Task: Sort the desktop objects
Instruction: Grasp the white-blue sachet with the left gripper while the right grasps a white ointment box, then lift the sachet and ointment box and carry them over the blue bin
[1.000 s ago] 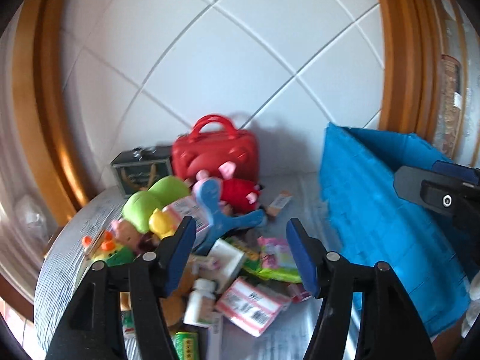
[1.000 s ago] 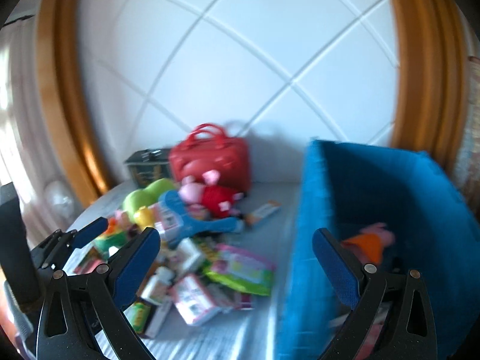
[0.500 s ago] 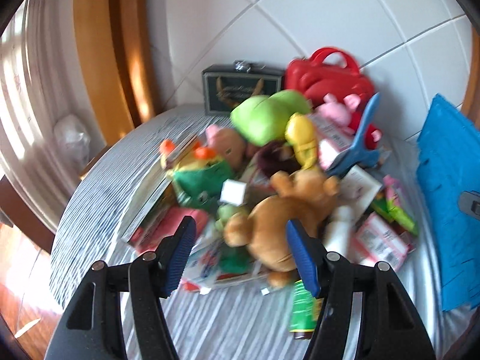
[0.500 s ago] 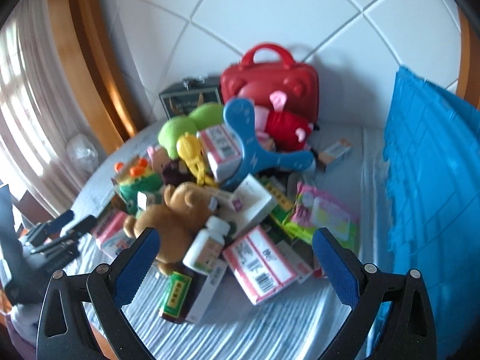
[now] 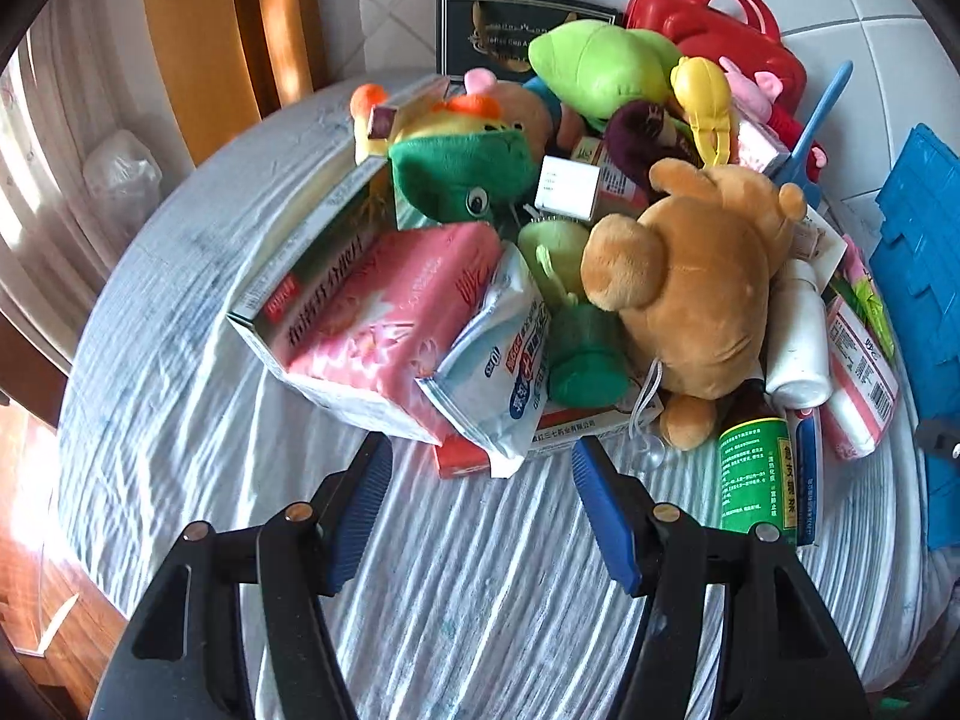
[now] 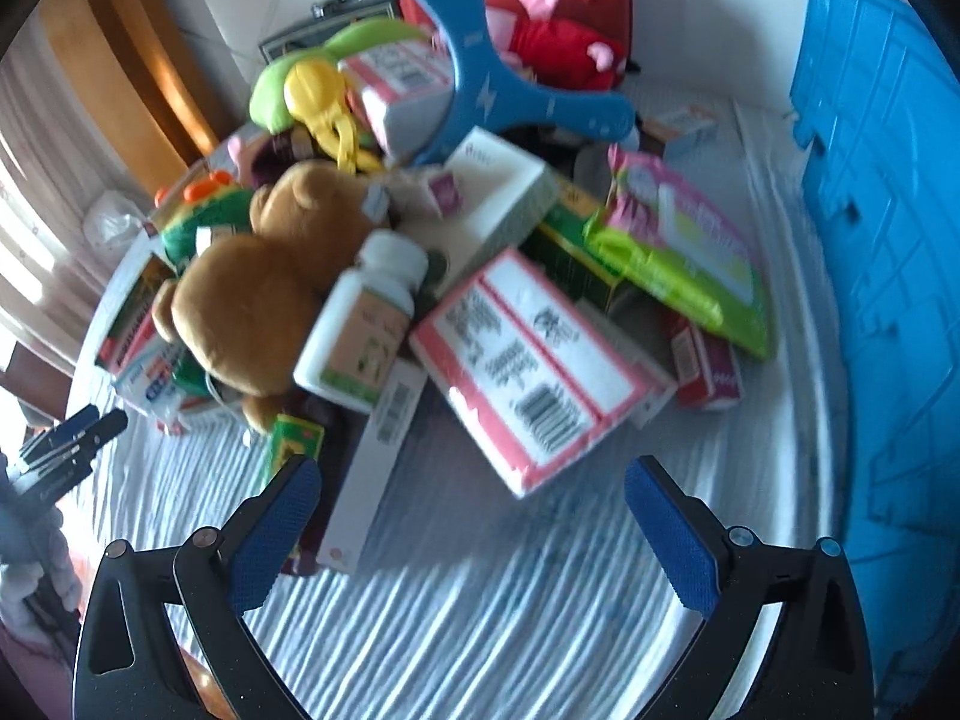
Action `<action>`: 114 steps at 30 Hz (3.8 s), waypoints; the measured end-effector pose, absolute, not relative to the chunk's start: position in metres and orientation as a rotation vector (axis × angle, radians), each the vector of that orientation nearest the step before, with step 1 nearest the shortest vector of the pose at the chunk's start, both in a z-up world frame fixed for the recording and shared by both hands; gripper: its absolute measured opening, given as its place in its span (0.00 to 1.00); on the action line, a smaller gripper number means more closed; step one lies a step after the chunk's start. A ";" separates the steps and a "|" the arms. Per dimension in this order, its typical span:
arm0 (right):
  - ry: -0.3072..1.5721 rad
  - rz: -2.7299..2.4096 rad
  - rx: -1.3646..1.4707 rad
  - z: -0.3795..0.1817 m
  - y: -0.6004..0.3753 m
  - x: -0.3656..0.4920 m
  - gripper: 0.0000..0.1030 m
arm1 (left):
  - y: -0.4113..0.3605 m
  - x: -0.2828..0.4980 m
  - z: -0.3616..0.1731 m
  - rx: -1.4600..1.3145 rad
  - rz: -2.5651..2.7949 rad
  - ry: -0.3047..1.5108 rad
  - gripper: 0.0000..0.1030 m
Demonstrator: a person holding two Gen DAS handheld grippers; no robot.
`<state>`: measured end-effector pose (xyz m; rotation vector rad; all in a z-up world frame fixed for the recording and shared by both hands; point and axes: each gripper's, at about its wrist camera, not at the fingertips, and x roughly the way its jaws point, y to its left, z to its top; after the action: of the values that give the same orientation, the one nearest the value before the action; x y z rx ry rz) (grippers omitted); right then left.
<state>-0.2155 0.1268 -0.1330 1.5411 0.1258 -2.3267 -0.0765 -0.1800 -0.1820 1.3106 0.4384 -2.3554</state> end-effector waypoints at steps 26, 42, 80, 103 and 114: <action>0.025 -2.185 1.773 -0.205 0.075 -0.216 0.65 | -0.189 -0.144 -0.227 1.423 -2.447 0.455 0.42; 0.177 -2.206 1.703 -0.181 0.079 -0.187 0.25 | -0.162 -0.096 -0.199 1.309 -2.420 0.377 0.19; 0.291 -2.276 1.754 -0.192 0.068 -0.192 0.75 | -0.137 -0.115 -0.247 1.465 -2.371 0.333 0.52; 0.237 -2.445 1.293 -0.102 0.106 -0.160 0.38 | -0.076 -0.078 -0.124 1.110 -2.561 0.100 0.21; 0.097 -2.724 0.866 0.037 0.188 -0.145 0.38 | 0.025 -0.129 -0.037 0.842 -2.856 -0.039 0.21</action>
<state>-0.1453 0.1877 0.0365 0.8659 0.0971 -2.7243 -0.1294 0.0254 -0.0371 0.8420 -0.0390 -2.8557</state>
